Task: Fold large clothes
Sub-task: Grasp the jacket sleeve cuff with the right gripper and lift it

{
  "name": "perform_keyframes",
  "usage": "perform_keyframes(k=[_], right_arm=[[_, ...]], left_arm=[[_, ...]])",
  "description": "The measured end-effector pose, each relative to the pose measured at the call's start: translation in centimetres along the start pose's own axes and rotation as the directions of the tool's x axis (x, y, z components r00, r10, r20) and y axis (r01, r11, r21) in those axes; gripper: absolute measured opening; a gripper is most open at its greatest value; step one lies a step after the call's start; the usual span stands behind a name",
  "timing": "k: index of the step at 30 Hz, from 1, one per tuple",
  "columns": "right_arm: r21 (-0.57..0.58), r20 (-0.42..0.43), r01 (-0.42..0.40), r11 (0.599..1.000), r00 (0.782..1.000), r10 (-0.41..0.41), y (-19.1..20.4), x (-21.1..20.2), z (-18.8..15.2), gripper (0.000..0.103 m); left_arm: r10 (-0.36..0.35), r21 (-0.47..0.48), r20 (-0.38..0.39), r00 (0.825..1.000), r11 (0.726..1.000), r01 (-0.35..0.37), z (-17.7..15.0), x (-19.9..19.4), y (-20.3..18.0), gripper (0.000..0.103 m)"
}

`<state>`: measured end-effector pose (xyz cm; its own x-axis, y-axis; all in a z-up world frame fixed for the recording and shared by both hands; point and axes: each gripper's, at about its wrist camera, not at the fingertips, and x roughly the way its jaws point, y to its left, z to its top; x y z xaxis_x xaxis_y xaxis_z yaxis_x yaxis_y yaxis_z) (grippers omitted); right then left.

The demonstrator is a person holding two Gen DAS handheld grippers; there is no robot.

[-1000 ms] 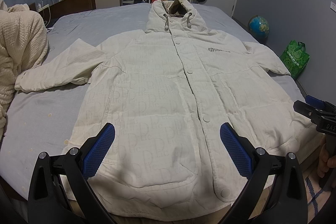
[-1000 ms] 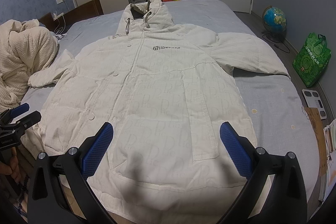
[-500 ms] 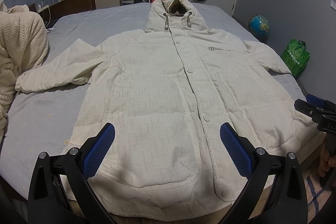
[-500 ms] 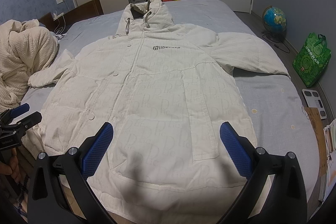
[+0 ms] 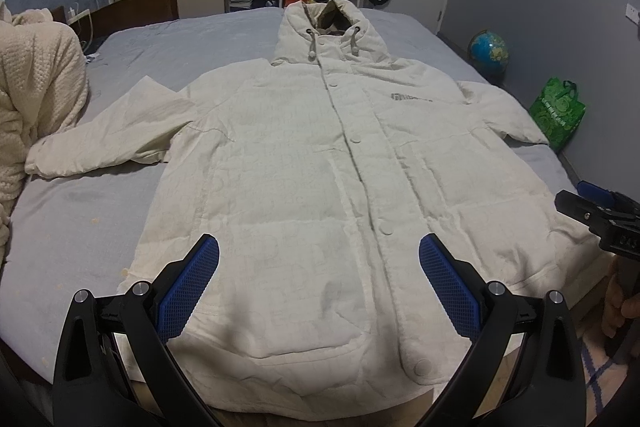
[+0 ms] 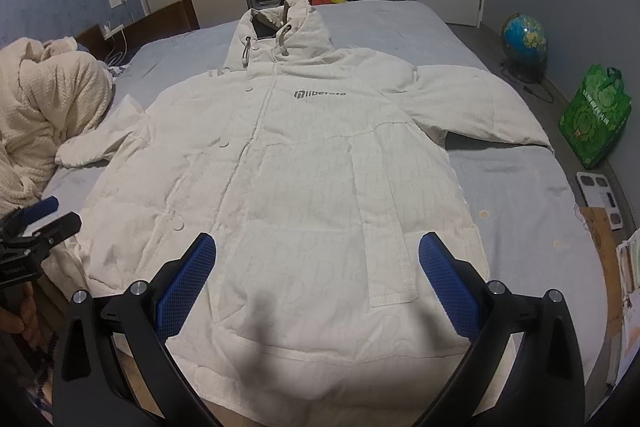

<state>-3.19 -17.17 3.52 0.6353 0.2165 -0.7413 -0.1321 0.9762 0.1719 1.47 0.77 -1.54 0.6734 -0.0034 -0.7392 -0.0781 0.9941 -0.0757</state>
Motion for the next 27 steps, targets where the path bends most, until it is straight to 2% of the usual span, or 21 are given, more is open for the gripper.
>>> perform_keyframes(k=[4,9,14,19,23,27], right_arm=[[0.031,-0.003,-0.026,0.999,1.0,0.027,-1.3,-0.2,1.0,0.097],[0.044,-0.002,0.003,0.999,1.0,-0.003,-4.5,-0.3,2.9,0.097],[0.14,-0.008,0.041,0.989,0.999,-0.04,-10.3,0.5,4.8,0.097],[0.25,-0.014,0.077,0.965,0.997,-0.076,-17.0,1.8,6.1,0.097],[0.374,-0.013,0.066,0.925,0.998,-0.066,-22.7,3.3,6.8,0.097],[0.524,0.005,0.02,0.851,1.0,-0.026,-27.9,5.2,7.1,0.097]], left_arm=[[-0.032,-0.005,-0.02,0.999,0.999,0.032,0.6,0.4,0.0,0.097],[-0.032,0.052,-0.026,0.999,0.998,0.033,1.8,0.8,-0.7,0.097],[-0.038,0.054,-0.006,0.999,0.998,0.038,3.9,0.8,-0.3,0.097],[-0.021,0.014,0.002,1.0,1.0,0.021,6.9,1.8,1.2,0.097],[0.034,0.032,-0.017,0.999,0.999,-0.033,8.3,3.6,2.3,0.097],[0.085,0.043,-0.071,0.994,0.996,-0.082,8.3,6.2,3.4,0.097]])
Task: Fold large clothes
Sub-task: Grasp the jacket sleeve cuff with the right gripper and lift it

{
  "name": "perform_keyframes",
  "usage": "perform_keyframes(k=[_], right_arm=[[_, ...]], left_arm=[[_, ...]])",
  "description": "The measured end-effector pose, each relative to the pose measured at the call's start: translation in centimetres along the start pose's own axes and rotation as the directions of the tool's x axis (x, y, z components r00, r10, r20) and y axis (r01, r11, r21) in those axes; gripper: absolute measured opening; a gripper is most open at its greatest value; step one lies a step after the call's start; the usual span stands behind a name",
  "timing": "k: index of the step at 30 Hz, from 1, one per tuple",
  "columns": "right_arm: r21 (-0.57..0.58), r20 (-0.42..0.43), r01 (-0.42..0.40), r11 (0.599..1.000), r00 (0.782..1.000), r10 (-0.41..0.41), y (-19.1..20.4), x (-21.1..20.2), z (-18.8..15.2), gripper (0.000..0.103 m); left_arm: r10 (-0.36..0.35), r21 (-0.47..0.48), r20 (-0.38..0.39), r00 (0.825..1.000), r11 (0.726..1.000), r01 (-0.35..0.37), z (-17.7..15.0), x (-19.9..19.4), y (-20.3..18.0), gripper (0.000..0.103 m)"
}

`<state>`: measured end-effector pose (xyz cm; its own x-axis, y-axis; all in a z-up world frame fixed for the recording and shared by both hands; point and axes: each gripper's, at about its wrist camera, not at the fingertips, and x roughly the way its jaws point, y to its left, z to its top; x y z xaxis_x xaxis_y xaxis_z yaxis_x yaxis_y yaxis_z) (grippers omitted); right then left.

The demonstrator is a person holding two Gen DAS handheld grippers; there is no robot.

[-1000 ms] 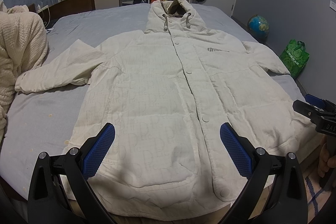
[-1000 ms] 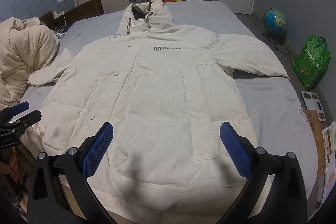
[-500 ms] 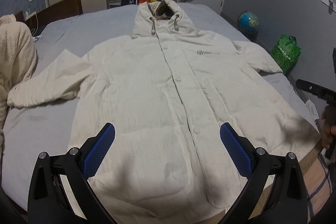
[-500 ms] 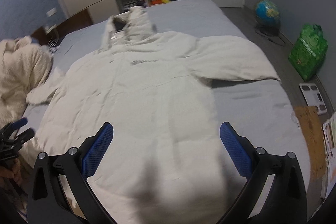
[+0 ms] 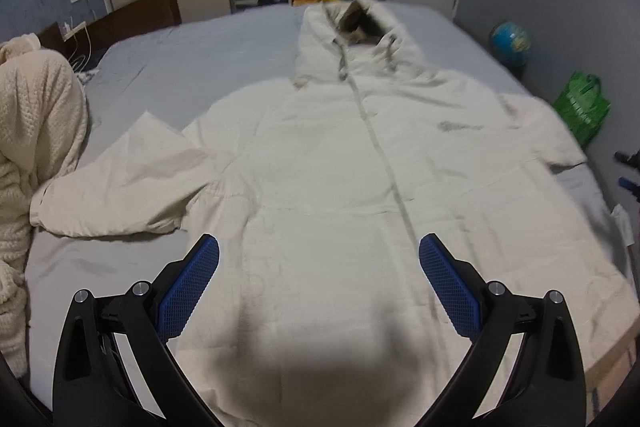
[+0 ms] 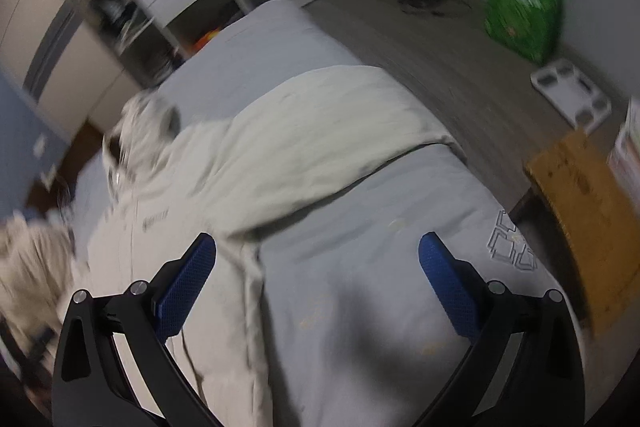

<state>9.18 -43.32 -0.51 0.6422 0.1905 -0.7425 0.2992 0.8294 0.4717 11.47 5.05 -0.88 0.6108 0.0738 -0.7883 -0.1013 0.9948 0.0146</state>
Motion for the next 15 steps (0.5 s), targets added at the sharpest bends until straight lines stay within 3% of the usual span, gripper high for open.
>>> perform_keyframes(k=[9,15], right_arm=[[0.28,0.027,-0.145,0.949,0.989,0.143,-6.6,4.8,4.1,0.091],[0.413,0.018,-0.212,0.886,0.974,0.224,-8.8,8.5,5.3,0.085]], left_arm=[[-0.034,-0.05,-0.053,0.998,0.998,0.031,-2.1,3.4,0.8,0.097],[-0.036,-0.076,-0.009,0.999,0.997,0.035,-2.3,2.9,1.0,0.097]])
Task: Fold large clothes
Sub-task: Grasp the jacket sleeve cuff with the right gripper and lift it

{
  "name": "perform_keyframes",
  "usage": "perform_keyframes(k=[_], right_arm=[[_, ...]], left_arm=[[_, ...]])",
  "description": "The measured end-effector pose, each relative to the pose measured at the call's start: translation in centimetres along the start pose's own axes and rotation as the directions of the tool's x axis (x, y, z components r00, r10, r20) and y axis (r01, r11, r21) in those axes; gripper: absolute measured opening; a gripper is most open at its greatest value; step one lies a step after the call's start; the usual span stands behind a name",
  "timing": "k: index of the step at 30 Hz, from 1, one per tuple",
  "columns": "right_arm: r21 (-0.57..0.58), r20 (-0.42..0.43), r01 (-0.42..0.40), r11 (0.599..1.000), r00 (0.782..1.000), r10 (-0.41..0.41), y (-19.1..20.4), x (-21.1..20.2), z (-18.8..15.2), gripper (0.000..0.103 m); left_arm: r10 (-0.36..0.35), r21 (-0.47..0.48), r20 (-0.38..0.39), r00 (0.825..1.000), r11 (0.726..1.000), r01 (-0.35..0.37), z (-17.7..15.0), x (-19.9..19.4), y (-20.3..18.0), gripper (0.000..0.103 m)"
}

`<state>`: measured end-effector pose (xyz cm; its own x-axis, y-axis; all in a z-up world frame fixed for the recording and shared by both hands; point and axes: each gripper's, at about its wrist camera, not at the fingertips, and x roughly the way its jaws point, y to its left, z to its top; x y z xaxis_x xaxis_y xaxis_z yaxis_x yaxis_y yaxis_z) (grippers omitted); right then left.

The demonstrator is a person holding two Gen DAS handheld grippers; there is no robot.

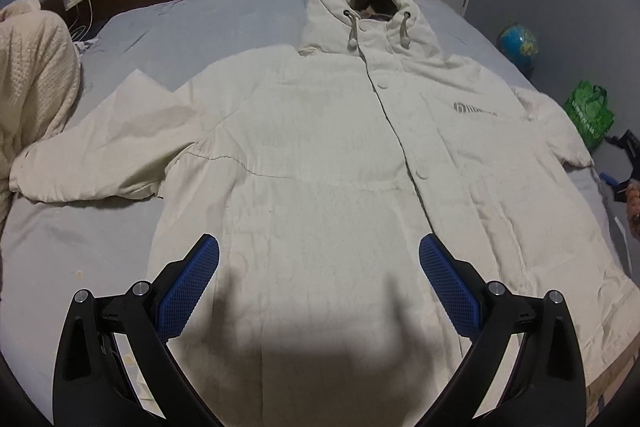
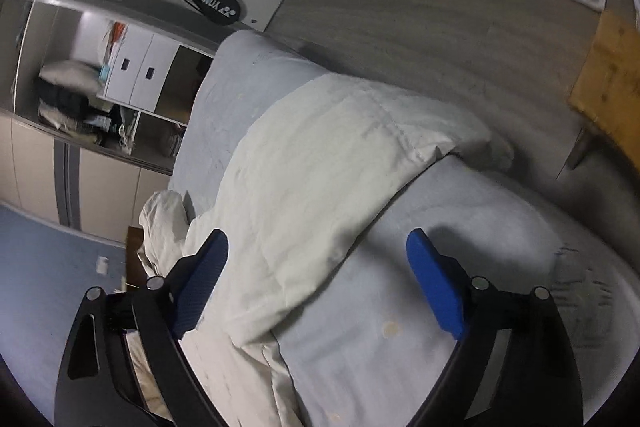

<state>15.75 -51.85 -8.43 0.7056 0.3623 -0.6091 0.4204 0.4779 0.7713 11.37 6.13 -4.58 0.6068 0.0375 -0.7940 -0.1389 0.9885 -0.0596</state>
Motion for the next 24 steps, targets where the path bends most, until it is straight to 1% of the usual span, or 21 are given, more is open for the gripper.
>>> perform_keyframes(k=[4,5,7,10,14,15,16,17,18,19,22,24], right_arm=[[0.04,-0.018,-0.038,0.998,0.999,0.039,-0.5,2.0,0.3,0.078],[0.041,-0.021,-0.036,0.999,0.999,0.037,-0.4,2.3,0.2,0.077],[0.045,-0.019,-0.029,0.999,0.999,0.029,-0.6,3.0,0.6,0.07],[0.104,0.019,-0.023,0.994,1.0,0.021,-1.3,3.4,1.7,0.061],[0.156,0.045,-0.017,0.988,0.999,0.01,-2.3,3.4,2.8,0.055],[0.167,0.052,-0.018,0.986,0.999,0.009,-2.5,3.4,3.1,0.051],[0.183,0.062,-0.02,0.983,0.998,0.009,-2.6,3.4,3.2,0.041],[0.193,0.069,-0.018,0.981,0.998,0.004,-2.8,3.4,3.2,0.035],[0.2,0.077,-0.008,0.98,0.997,-0.007,-2.9,3.3,3.1,0.023],[0.194,0.087,-0.001,0.981,0.996,-0.016,-2.9,3.1,3.0,0.018],[0.164,0.111,-0.008,0.986,0.994,-0.01,-2.3,2.4,2.7,0.013],[0.163,0.13,-0.025,0.986,0.992,0.003,-1.8,1.7,2.4,0.011]], left_arm=[[-0.004,-0.047,-0.018,1.0,0.999,0.003,0.1,0.6,0.6,0.097],[-0.003,-0.055,-0.019,1.0,0.998,0.002,0.1,0.7,0.8,0.097],[-0.002,-0.067,-0.018,1.0,0.998,0.0,0.2,0.7,0.9,0.097],[0.001,-0.061,-0.013,1.0,0.998,-0.002,0.1,0.7,0.8,0.097],[0.013,-0.033,-0.015,1.0,0.999,-0.013,0.1,0.8,0.2,0.097],[0.015,-0.027,-0.016,1.0,1.0,-0.016,0.1,0.9,0.1,0.097],[0.016,-0.022,-0.015,1.0,1.0,-0.017,0.1,0.9,0.1,0.096],[0.019,-0.017,-0.015,1.0,1.0,-0.019,0.1,0.9,0.0,0.097],[0.02,-0.014,-0.013,1.0,1.0,-0.02,0.0,0.9,0.0,0.097],[0.02,-0.014,-0.012,1.0,1.0,-0.02,0.0,1.0,0.0,0.097],[0.023,-0.021,-0.011,1.0,1.0,-0.023,0.0,0.9,0.0,0.097],[0.025,-0.023,-0.01,1.0,0.999,-0.025,0.1,0.9,0.0,0.097]])
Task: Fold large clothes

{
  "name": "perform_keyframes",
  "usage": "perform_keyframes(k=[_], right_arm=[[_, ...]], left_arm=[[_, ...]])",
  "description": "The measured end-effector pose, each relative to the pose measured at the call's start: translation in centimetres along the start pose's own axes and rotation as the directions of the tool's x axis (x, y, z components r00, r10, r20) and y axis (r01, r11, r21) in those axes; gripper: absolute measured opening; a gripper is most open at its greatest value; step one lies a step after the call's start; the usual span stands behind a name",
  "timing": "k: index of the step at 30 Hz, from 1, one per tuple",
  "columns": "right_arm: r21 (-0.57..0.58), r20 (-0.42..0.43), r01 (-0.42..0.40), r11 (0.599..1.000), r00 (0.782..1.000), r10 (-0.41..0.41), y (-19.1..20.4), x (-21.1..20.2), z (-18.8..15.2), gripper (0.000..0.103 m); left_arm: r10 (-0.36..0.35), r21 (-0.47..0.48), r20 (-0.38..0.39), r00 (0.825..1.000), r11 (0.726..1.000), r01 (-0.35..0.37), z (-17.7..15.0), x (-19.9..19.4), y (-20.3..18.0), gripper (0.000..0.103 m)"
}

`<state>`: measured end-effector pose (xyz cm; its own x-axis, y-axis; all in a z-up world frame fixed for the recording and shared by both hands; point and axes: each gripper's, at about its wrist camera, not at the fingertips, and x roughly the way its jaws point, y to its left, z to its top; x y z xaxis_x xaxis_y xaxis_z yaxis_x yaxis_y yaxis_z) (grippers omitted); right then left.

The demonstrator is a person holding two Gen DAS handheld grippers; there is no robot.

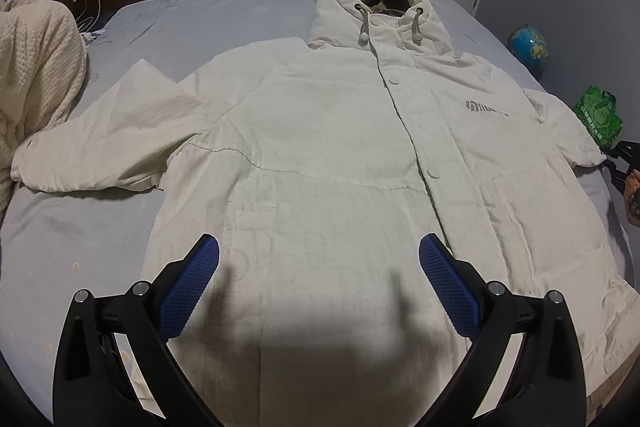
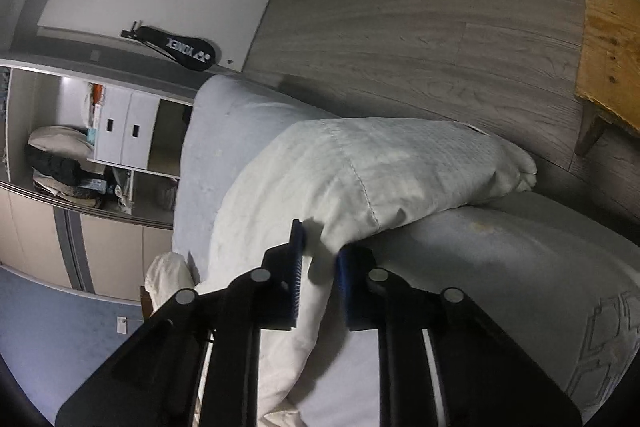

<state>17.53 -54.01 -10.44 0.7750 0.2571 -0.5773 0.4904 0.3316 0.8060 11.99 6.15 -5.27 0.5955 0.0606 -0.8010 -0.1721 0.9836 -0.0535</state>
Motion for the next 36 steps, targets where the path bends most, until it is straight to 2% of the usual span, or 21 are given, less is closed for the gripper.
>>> perform_keyframes(k=[7,10,16,22,27,31,36], right_arm=[[-0.063,0.056,-0.072,0.995,0.996,0.075,4.5,-2.8,-1.1,0.007],[-0.129,0.034,-0.125,0.984,0.991,0.13,7.6,-3.5,-1.8,0.007],[-0.282,-0.028,-0.171,0.944,0.985,0.171,14.2,-4.4,-5.0,0.007],[-0.393,-0.088,-0.214,0.894,0.977,0.195,19.7,-4.6,-10.8,0.007],[-0.471,-0.19,-0.272,0.839,0.96,0.205,23.4,-4.0,-17.2,0.007],[-0.552,-0.271,-0.282,0.785,0.951,0.152,25.5,-2.5,-23.0,0.007],[-0.585,-0.336,-0.278,0.762,0.938,0.084,25.2,-0.1,-28.3,0.007]], left_arm=[[-0.021,-0.016,0.034,0.999,1.0,0.021,-0.1,-0.8,0.4,0.097],[-0.033,-0.034,0.05,0.998,0.999,0.035,0.0,-1.1,0.8,0.097],[-0.054,-0.062,0.084,0.995,0.996,0.059,0.0,-1.9,1.3,0.097],[-0.056,-0.084,0.113,0.992,0.994,0.066,0.2,-2.4,1.7,0.097],[-0.034,-0.066,0.115,0.993,0.997,0.042,0.1,-2.6,1.4,0.097],[-0.036,-0.068,0.116,0.993,0.997,0.044,0.0,-2.6,1.5,0.096],[-0.042,-0.087,0.103,0.994,0.995,0.051,0.0,-2.4,1.9,0.097]])
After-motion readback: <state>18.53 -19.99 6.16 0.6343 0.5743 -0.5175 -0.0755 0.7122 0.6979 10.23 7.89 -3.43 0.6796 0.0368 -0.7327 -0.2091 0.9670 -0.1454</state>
